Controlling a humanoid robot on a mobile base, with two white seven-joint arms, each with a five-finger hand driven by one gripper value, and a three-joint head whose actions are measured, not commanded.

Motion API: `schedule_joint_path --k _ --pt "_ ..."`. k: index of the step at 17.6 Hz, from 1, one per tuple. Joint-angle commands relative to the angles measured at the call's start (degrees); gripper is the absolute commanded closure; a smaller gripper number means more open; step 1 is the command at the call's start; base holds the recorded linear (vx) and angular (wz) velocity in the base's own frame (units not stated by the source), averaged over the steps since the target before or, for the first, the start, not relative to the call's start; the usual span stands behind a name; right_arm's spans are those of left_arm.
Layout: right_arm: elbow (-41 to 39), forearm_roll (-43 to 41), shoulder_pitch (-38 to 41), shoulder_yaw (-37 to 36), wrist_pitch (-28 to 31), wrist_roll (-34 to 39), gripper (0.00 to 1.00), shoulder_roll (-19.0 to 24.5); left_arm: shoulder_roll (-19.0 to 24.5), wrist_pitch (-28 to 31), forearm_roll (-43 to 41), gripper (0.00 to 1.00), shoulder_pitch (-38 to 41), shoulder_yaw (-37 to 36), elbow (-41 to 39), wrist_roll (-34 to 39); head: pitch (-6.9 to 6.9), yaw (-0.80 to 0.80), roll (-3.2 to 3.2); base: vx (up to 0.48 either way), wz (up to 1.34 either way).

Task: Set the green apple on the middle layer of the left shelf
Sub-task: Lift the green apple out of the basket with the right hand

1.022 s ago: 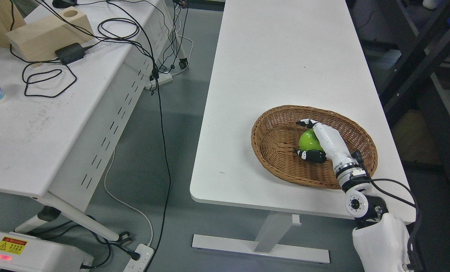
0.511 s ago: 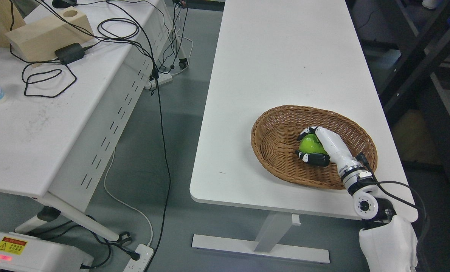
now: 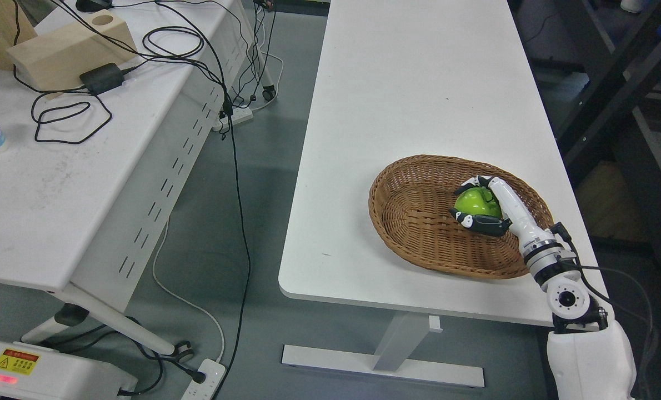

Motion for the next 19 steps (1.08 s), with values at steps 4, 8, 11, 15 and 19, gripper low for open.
schedule_joint_path --k 4,8,11,15,19 --pt "-0.32 -12.52 0.92 -8.99 1.51 1.01 0.97 0.69 1.00 -0.02 0.00 0.00 0.00 0.00 0.00 0.03 0.00 0.00 0.00 0.000 0.00" --pt "-0.32 -15.52 1.89 -9.52 2.13 2.33 0.97 0.95 1.00 -0.02 0.00 0.00 0.00 0.00 0.00 0.03 0.00 0.00 0.00 -0.005 0.00" --pt "-0.67 -15.61 2.42 -9.52 2.04 2.33 0.97 1.56 1.00 -0.02 0.00 0.00 0.00 0.00 0.00 0.03 0.00 0.00 0.00 -0.027 0.00" --pt "-1.37 -15.61 2.42 -9.43 2.04 2.42 0.97 1.92 1.00 -0.02 0.00 0.00 0.00 0.00 0.00 0.03 0.00 0.00 0.00 -0.083 -0.03" --pt "-1.46 -15.61 2.59 -9.43 2.04 2.86 0.97 2.79 1.00 -0.02 0.00 0.00 0.00 0.00 0.00 0.03 0.00 0.00 0.00 -0.131 -0.01"
